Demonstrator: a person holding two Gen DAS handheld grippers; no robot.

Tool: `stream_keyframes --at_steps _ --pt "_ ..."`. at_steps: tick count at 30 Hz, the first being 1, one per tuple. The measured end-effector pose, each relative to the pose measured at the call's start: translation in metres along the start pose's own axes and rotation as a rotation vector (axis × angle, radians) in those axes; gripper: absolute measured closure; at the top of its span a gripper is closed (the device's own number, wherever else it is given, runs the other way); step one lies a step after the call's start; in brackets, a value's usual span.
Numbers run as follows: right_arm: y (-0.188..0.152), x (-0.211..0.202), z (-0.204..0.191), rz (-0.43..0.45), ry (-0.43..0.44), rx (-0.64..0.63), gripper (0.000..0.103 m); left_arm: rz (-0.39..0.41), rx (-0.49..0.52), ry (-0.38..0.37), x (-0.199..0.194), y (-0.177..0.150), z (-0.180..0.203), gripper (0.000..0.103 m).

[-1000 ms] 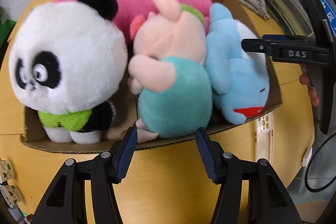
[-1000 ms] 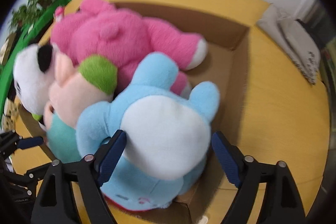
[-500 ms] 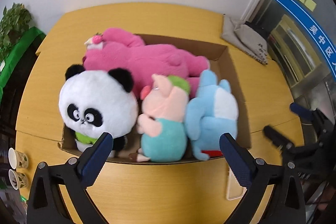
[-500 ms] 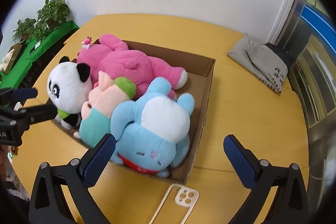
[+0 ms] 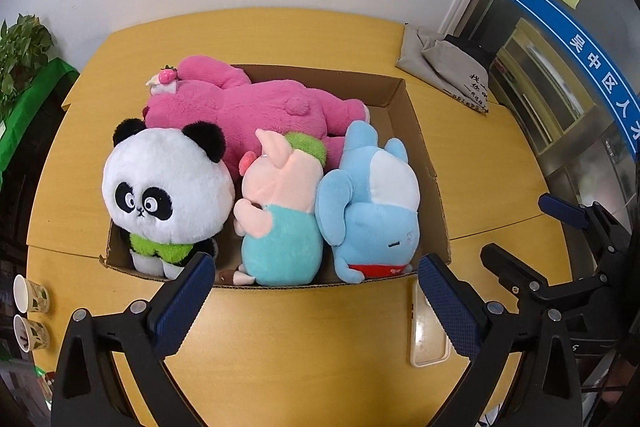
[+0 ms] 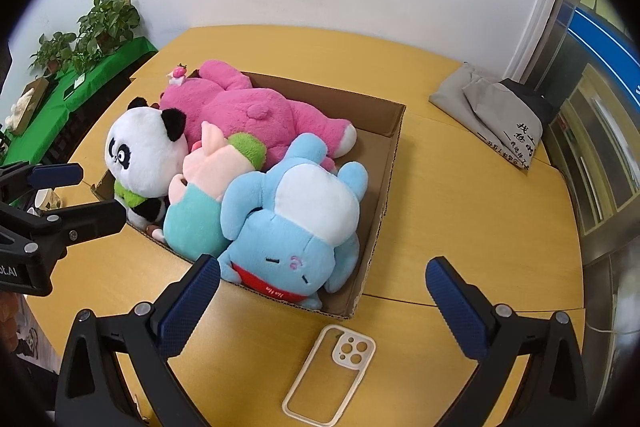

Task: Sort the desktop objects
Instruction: 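Withdraw both grippers and move them toward the clear phone case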

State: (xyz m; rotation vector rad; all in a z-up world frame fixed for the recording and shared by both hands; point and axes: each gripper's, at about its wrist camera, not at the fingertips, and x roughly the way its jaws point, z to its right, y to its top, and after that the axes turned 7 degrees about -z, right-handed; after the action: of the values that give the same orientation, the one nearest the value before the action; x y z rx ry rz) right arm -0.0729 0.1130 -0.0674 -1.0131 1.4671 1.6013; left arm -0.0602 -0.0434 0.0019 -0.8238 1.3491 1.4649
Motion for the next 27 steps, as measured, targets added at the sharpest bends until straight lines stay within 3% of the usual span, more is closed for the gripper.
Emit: stream_keyframes --at_steps 27 --pt "-0.025 0.0 0.007 -0.019 0.023 0.048 0.0 -0.011 0.04 -0.019 -0.002 -0.009 0.01 0.0"
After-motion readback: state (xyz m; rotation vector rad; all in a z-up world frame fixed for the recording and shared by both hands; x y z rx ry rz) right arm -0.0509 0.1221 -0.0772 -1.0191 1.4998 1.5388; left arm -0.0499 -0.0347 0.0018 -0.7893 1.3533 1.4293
